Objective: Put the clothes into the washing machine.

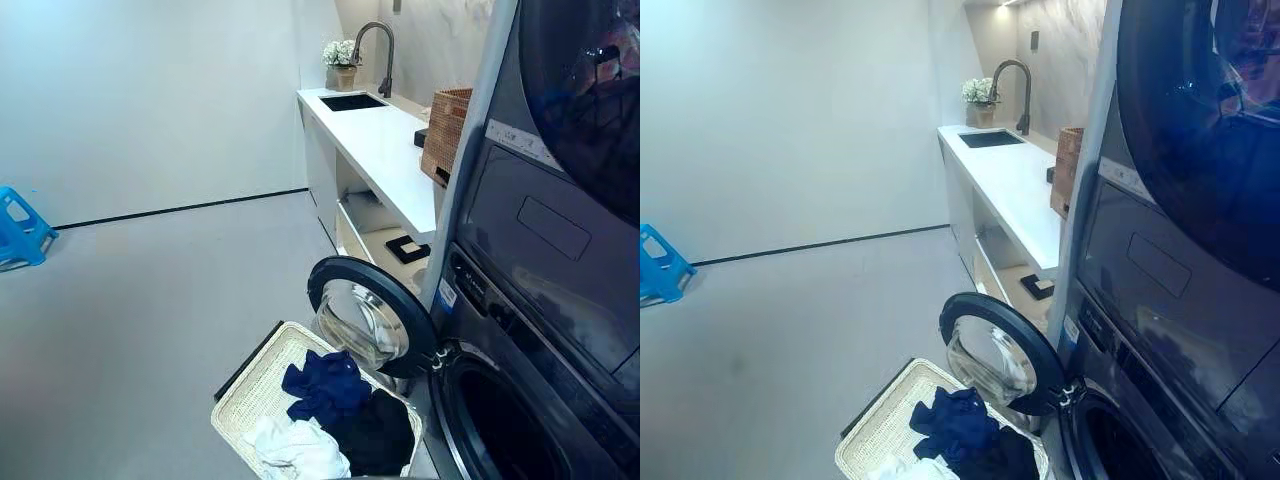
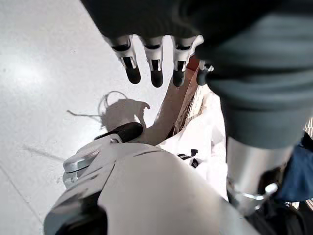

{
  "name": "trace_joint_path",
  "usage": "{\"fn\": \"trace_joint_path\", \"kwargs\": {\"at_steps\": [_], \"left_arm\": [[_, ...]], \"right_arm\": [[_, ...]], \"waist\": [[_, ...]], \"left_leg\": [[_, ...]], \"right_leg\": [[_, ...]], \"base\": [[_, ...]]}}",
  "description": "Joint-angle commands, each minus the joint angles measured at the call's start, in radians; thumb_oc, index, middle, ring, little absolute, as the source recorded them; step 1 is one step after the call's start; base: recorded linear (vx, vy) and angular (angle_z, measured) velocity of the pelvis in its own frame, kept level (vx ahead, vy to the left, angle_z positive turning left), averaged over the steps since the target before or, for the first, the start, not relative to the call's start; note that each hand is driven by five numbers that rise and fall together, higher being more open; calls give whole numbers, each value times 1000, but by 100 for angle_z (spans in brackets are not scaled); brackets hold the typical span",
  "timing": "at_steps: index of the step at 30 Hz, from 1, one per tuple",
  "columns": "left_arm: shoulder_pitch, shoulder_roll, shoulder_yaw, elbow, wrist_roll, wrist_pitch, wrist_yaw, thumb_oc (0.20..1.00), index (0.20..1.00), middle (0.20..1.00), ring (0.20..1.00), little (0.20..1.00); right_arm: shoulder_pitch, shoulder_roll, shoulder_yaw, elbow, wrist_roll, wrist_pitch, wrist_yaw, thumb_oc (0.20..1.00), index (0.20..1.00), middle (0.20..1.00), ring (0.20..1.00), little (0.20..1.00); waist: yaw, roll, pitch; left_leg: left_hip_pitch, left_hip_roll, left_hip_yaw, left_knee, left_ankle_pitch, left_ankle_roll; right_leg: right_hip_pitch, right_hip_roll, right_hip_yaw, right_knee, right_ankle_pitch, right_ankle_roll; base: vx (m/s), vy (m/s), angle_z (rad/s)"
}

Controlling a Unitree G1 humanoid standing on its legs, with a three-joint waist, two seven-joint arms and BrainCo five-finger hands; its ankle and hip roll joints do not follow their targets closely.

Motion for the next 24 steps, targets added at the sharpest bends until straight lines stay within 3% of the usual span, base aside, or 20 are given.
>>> {"fn": "trace_joint_path", "kwargs": {"at_steps": [1, 24], "left_arm": [[-88, 33, -3, 42, -39, -4, 2, 1000, 1000, 1000, 1000, 1000], [-82, 33, 23, 43, -41, 3, 10, 1000, 1000, 1000, 1000, 1000]], "right_arm": [[-88, 13, -10, 58, 17, 6, -6, 1000, 1000, 1000, 1000, 1000], [-83, 14, -23, 66, 20, -2, -6, 1000, 1000, 1000, 1000, 1000]], "waist": [[36, -21, 54], [39, -24, 50]], "left_leg": [[67, -5, 89, 8, -66, 0], [68, -7, 92, 8, -65, 1]], "right_leg": [[-49, -36, -25, 5, 47, 56], [-46, -34, -24, 5, 47, 54]], "base": [[-103, -21, 6], [0, 0, 0]]}}
